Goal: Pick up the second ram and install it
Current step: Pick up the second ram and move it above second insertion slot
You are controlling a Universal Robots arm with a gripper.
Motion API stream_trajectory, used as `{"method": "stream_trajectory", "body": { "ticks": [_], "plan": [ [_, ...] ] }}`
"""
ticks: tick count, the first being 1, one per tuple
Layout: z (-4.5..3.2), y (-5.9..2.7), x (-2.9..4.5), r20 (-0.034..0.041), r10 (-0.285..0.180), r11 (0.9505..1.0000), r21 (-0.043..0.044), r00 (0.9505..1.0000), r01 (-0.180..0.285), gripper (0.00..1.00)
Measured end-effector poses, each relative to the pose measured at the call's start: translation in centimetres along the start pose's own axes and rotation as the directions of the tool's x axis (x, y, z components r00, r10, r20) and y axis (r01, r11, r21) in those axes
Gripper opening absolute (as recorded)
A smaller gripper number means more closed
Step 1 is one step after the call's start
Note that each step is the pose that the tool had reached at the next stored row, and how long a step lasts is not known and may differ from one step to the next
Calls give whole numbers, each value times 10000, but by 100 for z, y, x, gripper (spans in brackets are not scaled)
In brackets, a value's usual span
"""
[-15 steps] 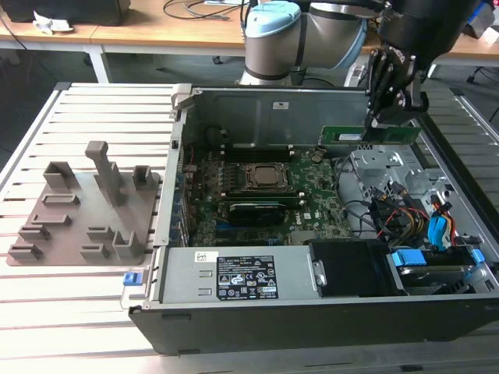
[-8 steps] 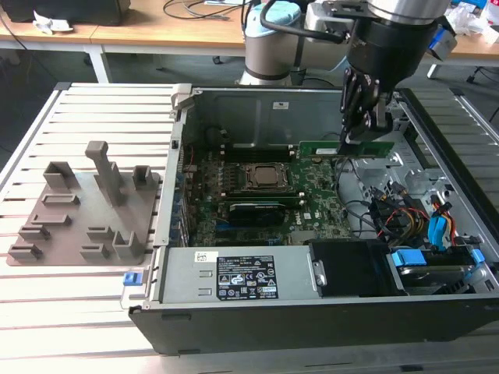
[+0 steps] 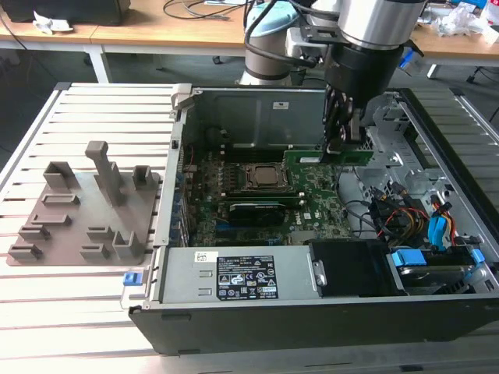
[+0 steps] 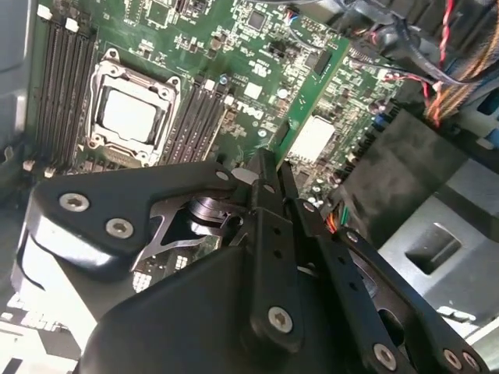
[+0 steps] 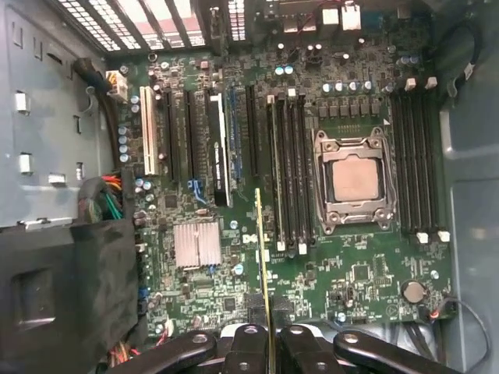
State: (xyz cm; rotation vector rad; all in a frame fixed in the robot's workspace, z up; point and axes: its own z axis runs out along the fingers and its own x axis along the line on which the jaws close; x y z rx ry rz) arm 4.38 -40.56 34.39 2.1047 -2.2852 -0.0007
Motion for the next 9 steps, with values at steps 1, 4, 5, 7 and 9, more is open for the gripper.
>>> {"method": "stream_trajectory", "body": {
  "ticks": [1,4,5,7,9],
  "plan": [
    [24,18,-1,1,-1,10000,0,10000,1,14],
    [145,75,1,0,-2,10000,0,10000,2,14],
    [189,78,1,-1,-1,10000,0,10000,1,14],
    [261,84,-1,0,0,10000,0,10000,0,14],
    [502,278,0,-2,0,10000,-1,10000,0,14]
  ]
}}
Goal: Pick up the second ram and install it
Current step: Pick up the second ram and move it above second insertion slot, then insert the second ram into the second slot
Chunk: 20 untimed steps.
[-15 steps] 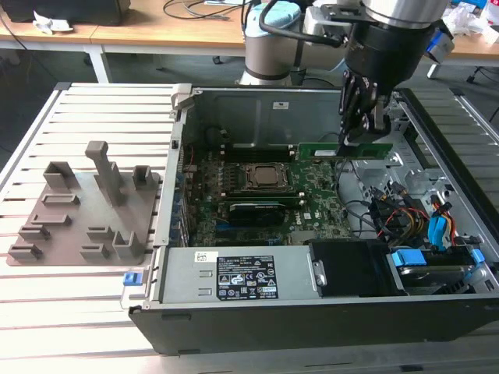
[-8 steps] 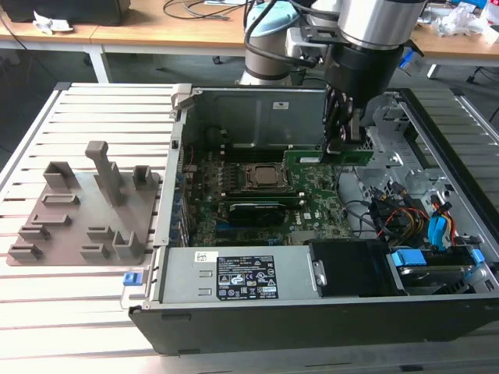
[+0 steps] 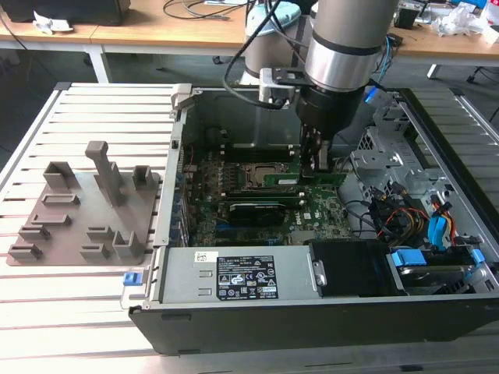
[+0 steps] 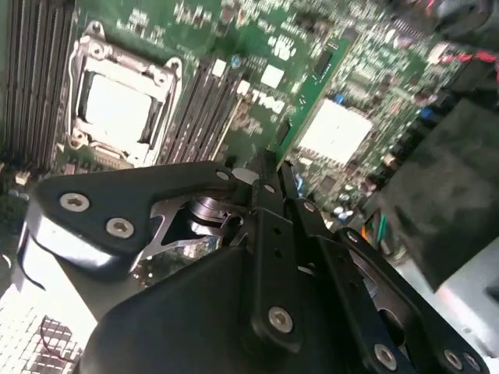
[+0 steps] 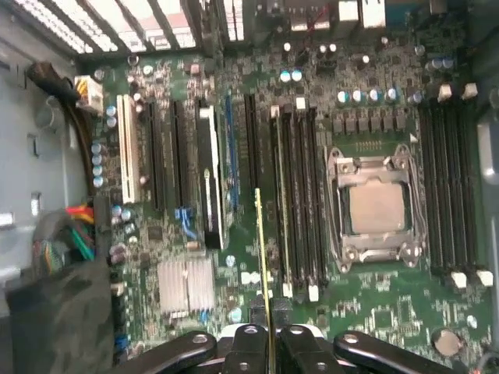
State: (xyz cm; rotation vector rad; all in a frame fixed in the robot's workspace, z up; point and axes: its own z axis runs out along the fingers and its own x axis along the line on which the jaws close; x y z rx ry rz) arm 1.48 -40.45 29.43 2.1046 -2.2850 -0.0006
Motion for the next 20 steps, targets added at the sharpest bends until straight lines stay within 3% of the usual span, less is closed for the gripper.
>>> {"method": "stream_trajectory", "body": {
  "ticks": [2,3,5,6,10,12,20],
  "plan": [
    [10,116,2,26,-2,10000,-2,10000,2,14],
    [14,193,5,111,-4,10000,-7,9999,4,14],
    [15,258,9,281,-7,10000,-18,9996,7,14],
    [16,304,12,429,-12,10000,-23,9991,13,14],
    [-57,352,-18,354,-23,10000,49,9994,21,14],
    [-159,373,-39,307,-22,10000,97,9995,19,14],
    [-170,378,-43,297,-22,9999,105,9996,19,14]
  ]
}}
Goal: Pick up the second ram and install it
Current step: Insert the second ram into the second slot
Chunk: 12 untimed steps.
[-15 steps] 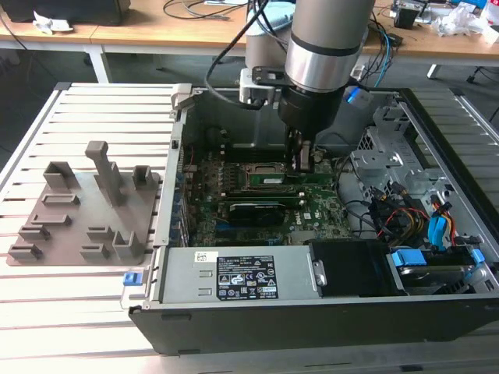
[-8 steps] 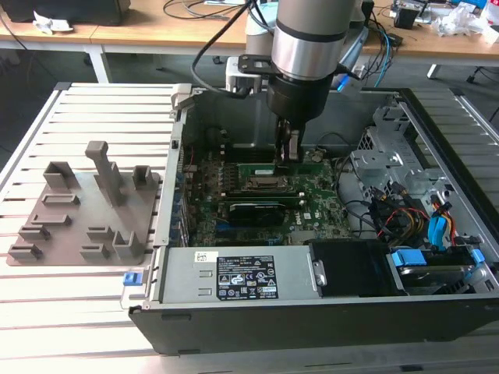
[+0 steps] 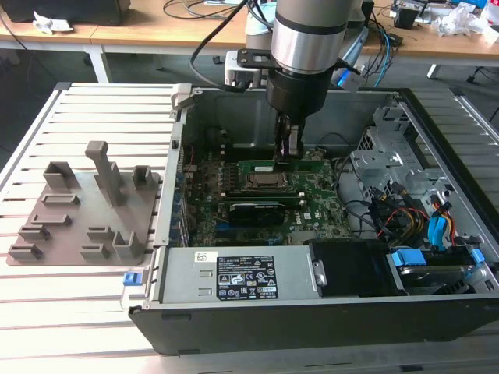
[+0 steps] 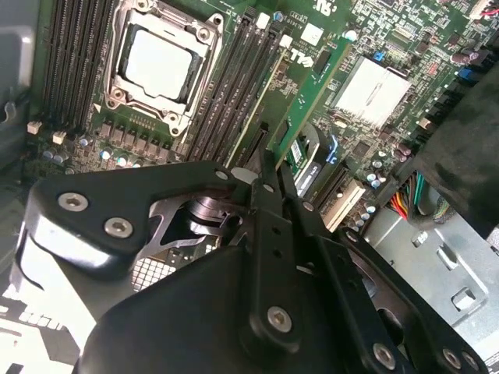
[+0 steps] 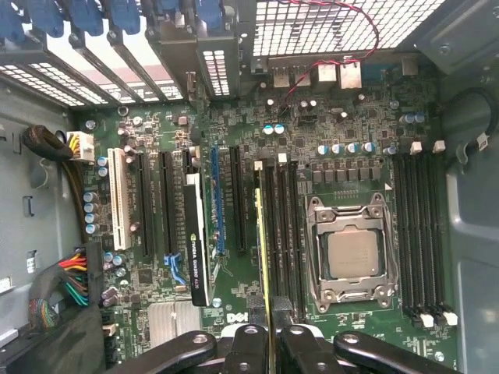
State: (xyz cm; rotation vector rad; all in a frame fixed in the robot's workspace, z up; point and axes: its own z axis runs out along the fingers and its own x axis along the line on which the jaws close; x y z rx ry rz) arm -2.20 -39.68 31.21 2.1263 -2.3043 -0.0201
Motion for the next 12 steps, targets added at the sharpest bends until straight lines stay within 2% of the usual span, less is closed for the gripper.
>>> {"method": "stream_trajectory", "body": {
  "ticks": [5,12],
  "plan": [
    [19,5,0,-2,1,10000,0,10000,-1,14],
    [127,18,1,-4,0,10000,0,10000,0,14]
  ]
}}
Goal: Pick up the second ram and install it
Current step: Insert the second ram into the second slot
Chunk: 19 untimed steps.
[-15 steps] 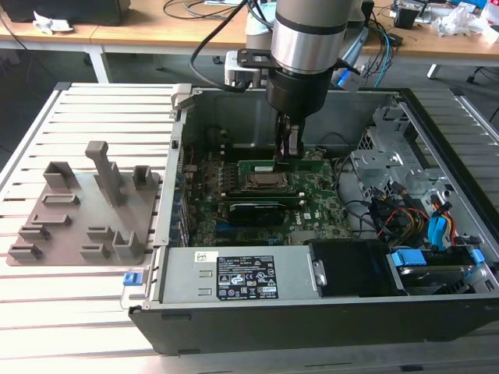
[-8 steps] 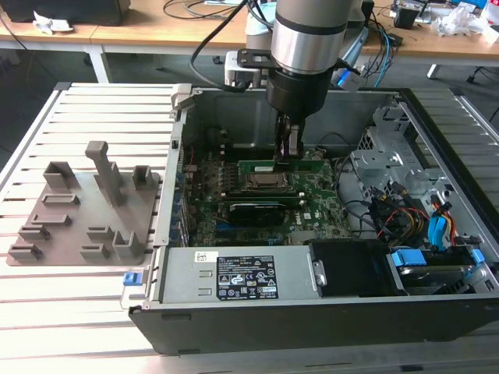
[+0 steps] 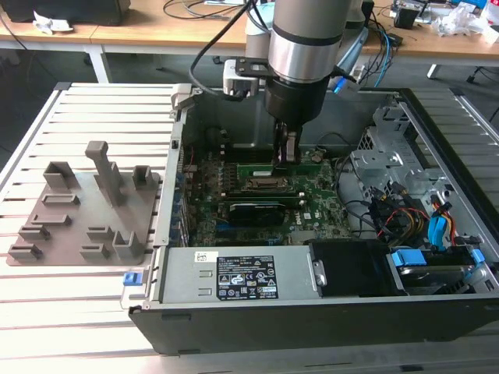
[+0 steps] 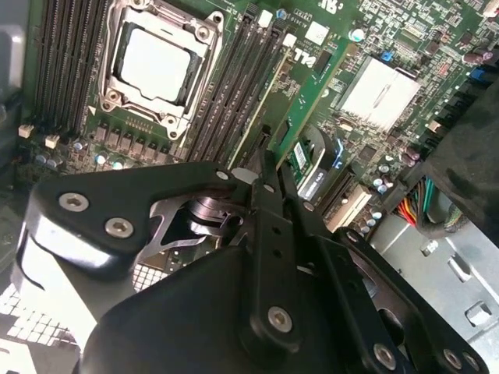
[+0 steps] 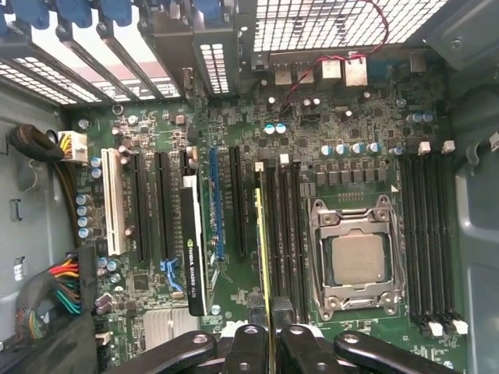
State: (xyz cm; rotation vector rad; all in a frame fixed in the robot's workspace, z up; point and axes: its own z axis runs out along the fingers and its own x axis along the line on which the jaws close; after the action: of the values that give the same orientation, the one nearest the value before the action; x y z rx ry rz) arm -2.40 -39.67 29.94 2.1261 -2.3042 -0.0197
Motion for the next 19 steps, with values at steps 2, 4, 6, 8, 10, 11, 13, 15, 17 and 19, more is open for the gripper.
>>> {"method": "stream_trajectory", "body": {
  "ticks": [2,4,6,8,10,11,13,15,17,19],
  "plan": [
    [44,0,1,-1,0,10000,0,10000,0,14],
    [90,0,1,-1,0,10000,0,10000,0,14],
    [128,0,1,-1,0,10000,0,10000,0,14],
    [150,0,1,-1,0,10000,0,10000,0,14],
    [184,1,1,-1,0,10000,0,10000,0,14],
    [199,1,1,-1,0,10000,-1,10000,0,14],
    [229,1,1,-1,0,10000,-1,10000,0,14],
    [256,2,2,-1,0,10000,0,10000,0,14],
    [279,2,2,0,0,10000,0,10000,0,14],
    [305,2,2,0,0,10000,0,10000,0,14]
  ]
}}
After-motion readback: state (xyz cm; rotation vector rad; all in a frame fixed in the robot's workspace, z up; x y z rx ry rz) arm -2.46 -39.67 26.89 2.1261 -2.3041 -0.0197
